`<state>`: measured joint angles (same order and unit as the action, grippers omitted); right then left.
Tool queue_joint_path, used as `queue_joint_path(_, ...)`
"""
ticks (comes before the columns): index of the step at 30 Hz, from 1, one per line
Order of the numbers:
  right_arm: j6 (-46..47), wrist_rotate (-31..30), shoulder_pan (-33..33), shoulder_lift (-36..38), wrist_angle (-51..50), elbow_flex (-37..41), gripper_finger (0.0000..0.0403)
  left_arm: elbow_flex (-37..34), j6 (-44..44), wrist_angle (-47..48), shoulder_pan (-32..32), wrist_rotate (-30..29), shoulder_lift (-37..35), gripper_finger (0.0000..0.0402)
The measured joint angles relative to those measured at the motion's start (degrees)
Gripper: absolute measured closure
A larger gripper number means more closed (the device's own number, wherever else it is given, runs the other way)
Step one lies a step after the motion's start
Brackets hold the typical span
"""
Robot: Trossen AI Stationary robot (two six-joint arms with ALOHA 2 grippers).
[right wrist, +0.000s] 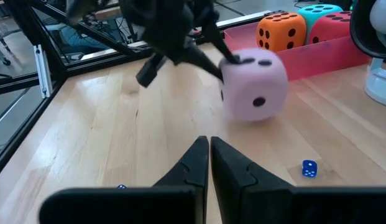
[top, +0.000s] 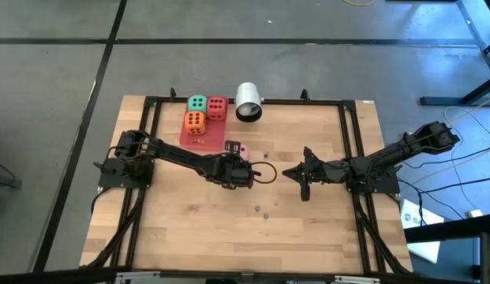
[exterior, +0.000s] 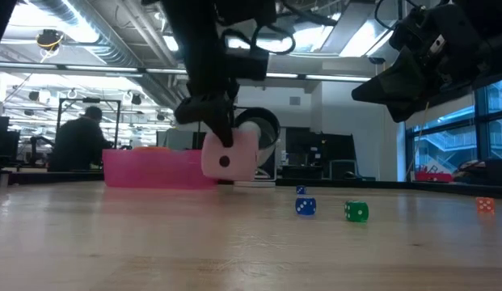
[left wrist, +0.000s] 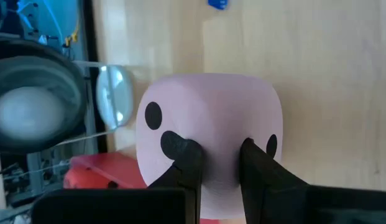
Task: Pick & Place Dice
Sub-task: Put the big pink dice into the red bin
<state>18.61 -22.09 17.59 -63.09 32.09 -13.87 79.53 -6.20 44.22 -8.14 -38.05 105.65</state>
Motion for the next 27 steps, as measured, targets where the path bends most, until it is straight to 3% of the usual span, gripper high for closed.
queue_joint_path(13, -0.37, -1.5, -0.93, 0.0, 0.24, -0.02, 0.0383, 6.11, 1.75, 13.22, 1.12, -2.81, -6.66, 0.0361)
queue_joint_path(19, -1.09, -1.3, -0.99, 0.0, 0.51, -0.02, 0.0383, 6.18, 5.29, 21.33, 5.55, -4.01, -10.39, 0.0364)
queue_joint_path(24, -1.09, -1.33, -0.99, 0.0, 0.73, -0.02, 0.0383, 6.18, 2.65, 23.03, 10.58, -3.83, -10.75, 0.0368)
queue_joint_path(27, -1.09, -1.37, -0.99, 0.0, 1.01, -0.02, 0.0383, 6.16, 1.09, 22.93, 14.11, -0.55, -10.82, 0.0376)
